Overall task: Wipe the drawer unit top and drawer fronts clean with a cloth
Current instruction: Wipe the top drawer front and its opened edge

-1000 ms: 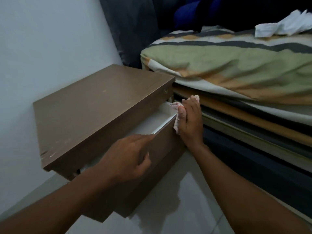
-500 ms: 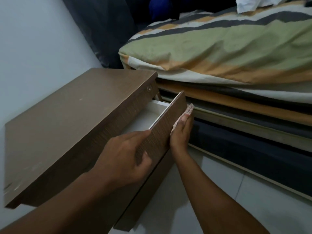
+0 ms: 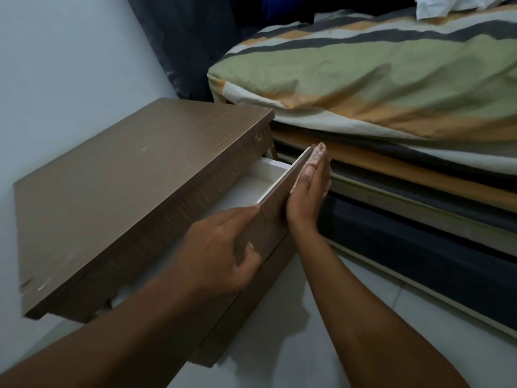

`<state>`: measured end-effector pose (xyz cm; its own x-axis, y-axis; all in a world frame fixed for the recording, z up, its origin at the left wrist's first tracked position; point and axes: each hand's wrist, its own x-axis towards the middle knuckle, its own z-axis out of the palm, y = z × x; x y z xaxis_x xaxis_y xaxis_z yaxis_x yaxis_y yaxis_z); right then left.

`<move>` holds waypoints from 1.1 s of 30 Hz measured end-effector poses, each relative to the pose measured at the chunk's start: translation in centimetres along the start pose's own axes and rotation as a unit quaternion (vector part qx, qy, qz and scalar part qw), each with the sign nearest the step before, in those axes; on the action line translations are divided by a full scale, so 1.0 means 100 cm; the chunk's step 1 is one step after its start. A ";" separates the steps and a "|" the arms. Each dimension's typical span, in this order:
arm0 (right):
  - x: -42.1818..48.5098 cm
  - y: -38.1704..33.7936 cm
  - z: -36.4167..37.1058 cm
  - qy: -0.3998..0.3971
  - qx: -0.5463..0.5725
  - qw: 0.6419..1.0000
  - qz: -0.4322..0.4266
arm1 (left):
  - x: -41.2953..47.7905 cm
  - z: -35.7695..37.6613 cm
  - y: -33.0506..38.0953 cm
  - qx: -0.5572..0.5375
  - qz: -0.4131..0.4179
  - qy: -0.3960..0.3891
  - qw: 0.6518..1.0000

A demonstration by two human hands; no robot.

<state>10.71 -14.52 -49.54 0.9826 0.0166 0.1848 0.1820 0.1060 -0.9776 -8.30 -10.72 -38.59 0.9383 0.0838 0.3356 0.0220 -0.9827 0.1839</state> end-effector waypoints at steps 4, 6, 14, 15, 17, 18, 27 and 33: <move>-0.025 0.009 -0.004 -0.027 0.042 0.993 0.107 | -0.002 0.000 0.000 -0.005 -0.008 -0.017 1.000; -0.051 0.005 -0.003 -0.044 0.031 0.991 0.124 | -0.002 0.000 -0.001 -0.019 -0.007 -0.031 0.999; -0.140 -0.013 -0.008 -0.161 -0.002 0.979 -0.123 | -0.030 -0.012 -0.012 -0.098 -0.052 -0.111 0.988; -0.134 -0.012 -0.006 -0.162 -0.025 0.978 -0.128 | -0.038 -0.015 -0.014 -0.099 -0.055 -0.120 0.986; -0.115 -0.009 0.002 -0.143 -0.061 0.984 -0.083 | -0.053 -0.021 -0.022 -0.095 -0.082 -0.143 0.982; -0.105 -0.008 0.006 -0.131 -0.058 0.989 -0.037 | -0.060 -0.025 -0.026 -0.097 -0.098 -0.152 0.979; -0.193 0.001 0.027 -0.193 -0.029 0.966 -0.171 | -0.067 -0.025 -0.035 -0.070 -0.115 -0.171 0.976; -0.128 0.002 0.033 -0.110 -0.004 0.993 -0.038 | -0.067 -0.023 -0.036 -0.061 -0.108 -0.149 0.981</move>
<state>-1.91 -11.46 -51.72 0.9346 0.2262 0.2745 0.2563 0.1069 -0.9607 -15.45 -7.35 -39.37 0.9759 0.2182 -0.0060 0.2075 -0.9186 0.3364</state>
